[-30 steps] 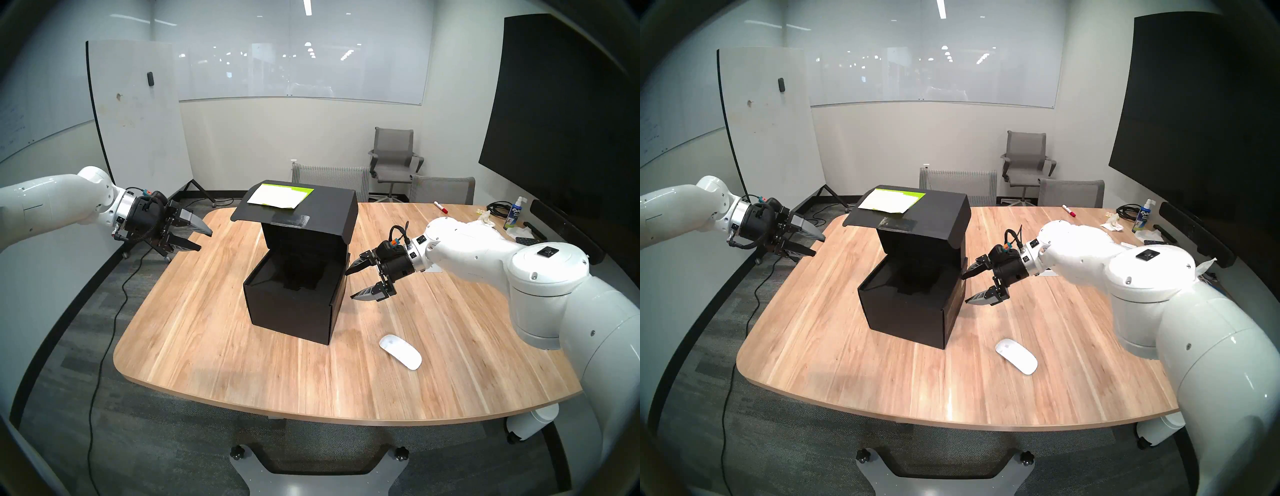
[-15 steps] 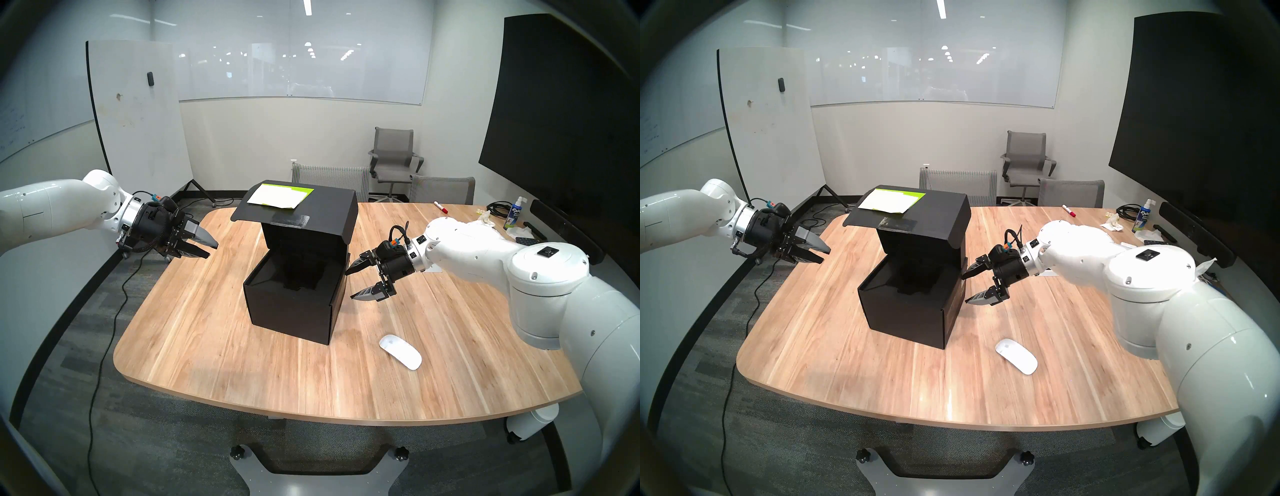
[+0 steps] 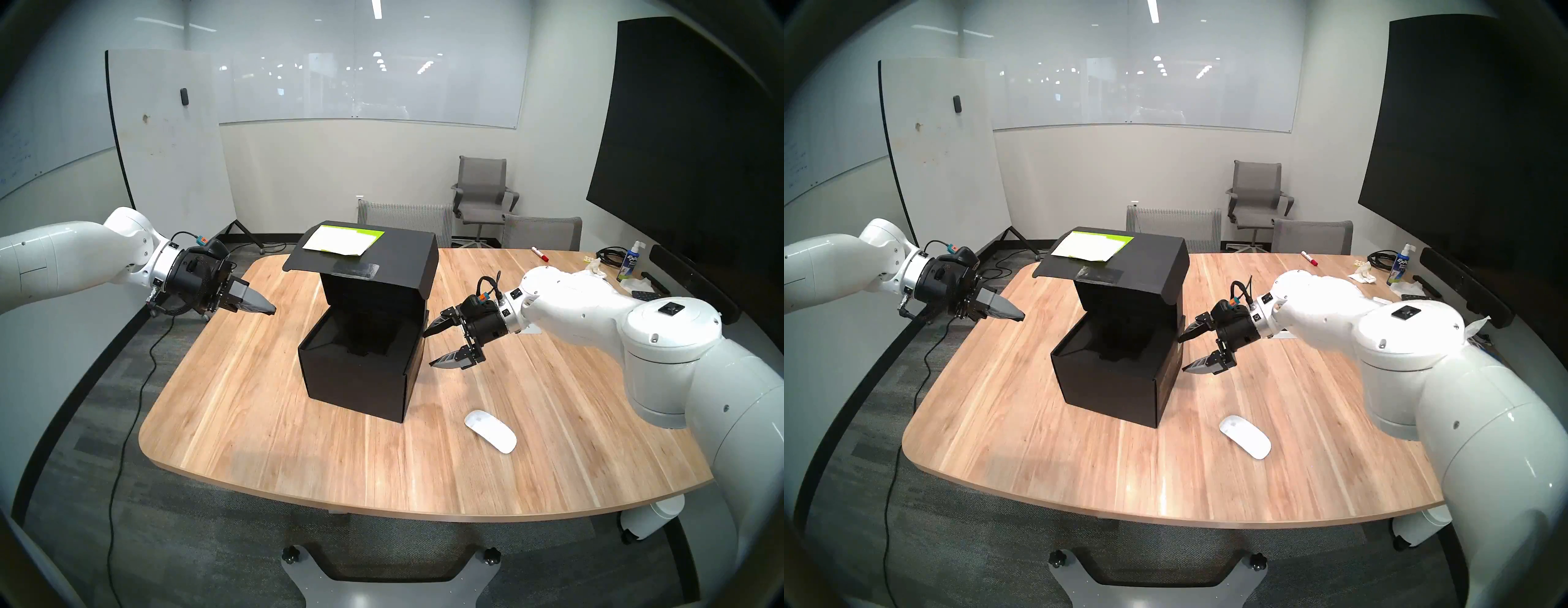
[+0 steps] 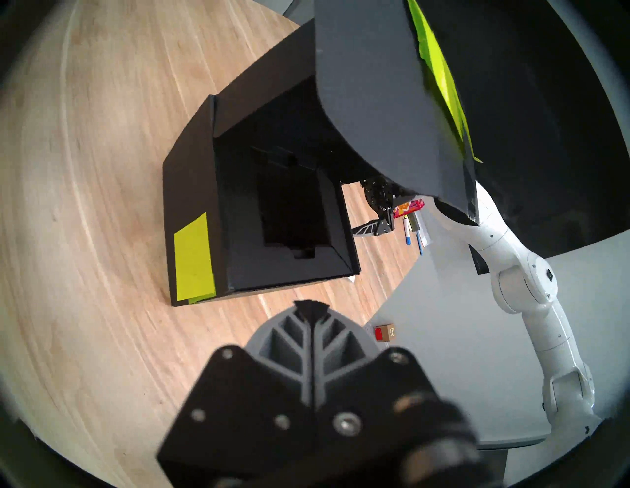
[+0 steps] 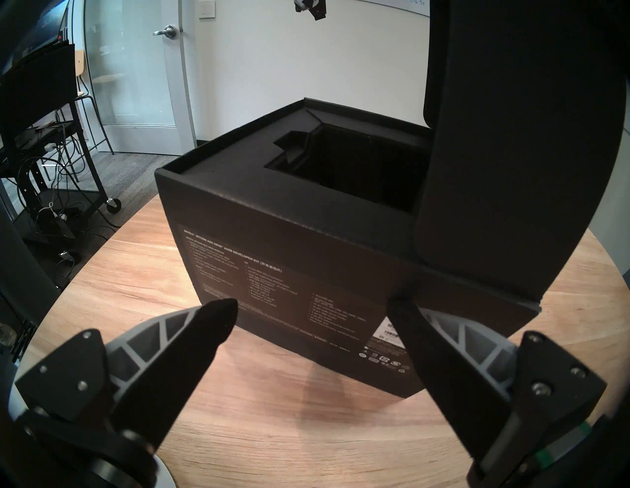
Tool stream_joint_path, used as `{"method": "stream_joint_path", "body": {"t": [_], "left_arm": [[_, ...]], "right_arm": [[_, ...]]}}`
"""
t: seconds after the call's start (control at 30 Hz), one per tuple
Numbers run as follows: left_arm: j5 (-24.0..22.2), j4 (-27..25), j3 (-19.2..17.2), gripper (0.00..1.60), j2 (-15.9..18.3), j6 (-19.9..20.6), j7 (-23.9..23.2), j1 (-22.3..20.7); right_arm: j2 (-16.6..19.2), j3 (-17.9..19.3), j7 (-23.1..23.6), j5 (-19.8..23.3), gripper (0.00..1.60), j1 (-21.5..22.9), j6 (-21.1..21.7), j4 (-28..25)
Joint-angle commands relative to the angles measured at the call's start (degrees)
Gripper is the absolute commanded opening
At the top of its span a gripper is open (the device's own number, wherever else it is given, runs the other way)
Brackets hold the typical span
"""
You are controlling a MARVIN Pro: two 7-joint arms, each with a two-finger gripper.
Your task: Open the box and place the mouse inside
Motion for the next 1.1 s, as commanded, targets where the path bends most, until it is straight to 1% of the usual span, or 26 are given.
{"method": "stream_joint_path", "body": {"t": [0.0,0.3,0.63,1.07], "left_arm": [[0.18,-3.2,-2.28,0.0,1.01,0.0,-5.56,-2.86],[0.01,-5.85,-3.82,0.0,1.39,0.98,-4.82,-3.59],[-2.17,-6.88,-5.49,0.0,1.37,3.05,-2.25,-4.03],[-5.69,-7.4,-7.7,0.0,-0.31,5.05,1.73,-3.93]], "right_arm": [[-0.06,0.36,5.26,0.4,1.6,1.26,0.14,0.08],[-0.09,0.48,5.81,0.47,1.6,1.25,0.19,0.23],[-0.11,0.58,5.86,0.46,1.6,1.23,0.23,0.29],[-0.14,0.69,5.89,0.43,1.6,1.2,0.29,0.37]]}}
